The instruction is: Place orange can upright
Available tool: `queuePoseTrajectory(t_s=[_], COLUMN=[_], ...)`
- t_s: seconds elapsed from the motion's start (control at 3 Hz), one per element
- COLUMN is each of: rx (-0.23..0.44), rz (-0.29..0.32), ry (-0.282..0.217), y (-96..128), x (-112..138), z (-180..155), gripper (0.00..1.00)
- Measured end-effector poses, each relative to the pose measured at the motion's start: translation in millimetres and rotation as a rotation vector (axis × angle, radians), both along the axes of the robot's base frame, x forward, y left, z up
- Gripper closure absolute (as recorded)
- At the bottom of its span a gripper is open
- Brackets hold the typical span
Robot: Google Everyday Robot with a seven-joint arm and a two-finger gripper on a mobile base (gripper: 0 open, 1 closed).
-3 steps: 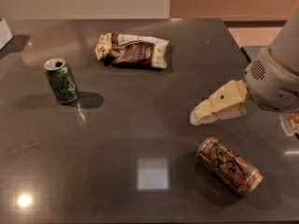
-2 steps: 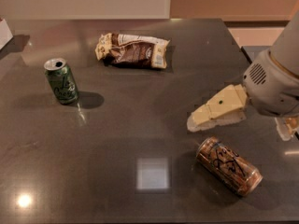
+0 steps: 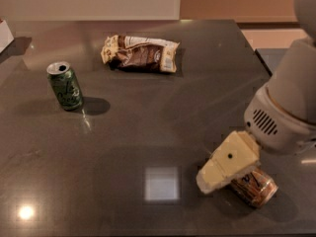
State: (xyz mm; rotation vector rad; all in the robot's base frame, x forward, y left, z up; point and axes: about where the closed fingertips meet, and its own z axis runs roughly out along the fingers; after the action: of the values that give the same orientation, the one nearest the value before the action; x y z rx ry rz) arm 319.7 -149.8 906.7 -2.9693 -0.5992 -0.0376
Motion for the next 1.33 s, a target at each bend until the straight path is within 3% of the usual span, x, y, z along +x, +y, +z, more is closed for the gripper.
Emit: queuePoseTrajectory(t_s=[0.33, 0.67, 1.0, 1.33], rx=[-0.093, -0.158, -0.191, -0.204], rz=[0.182, 0.311, 0.370, 0.390], ry=[-0.047, -0.080, -0.094, -0.092], y=[-5, -10, -14, -17], x=[-9, -9, -3, 1], z=[-11, -18, -22, -29], gripper=[0.00, 0.00, 0.00, 0.00])
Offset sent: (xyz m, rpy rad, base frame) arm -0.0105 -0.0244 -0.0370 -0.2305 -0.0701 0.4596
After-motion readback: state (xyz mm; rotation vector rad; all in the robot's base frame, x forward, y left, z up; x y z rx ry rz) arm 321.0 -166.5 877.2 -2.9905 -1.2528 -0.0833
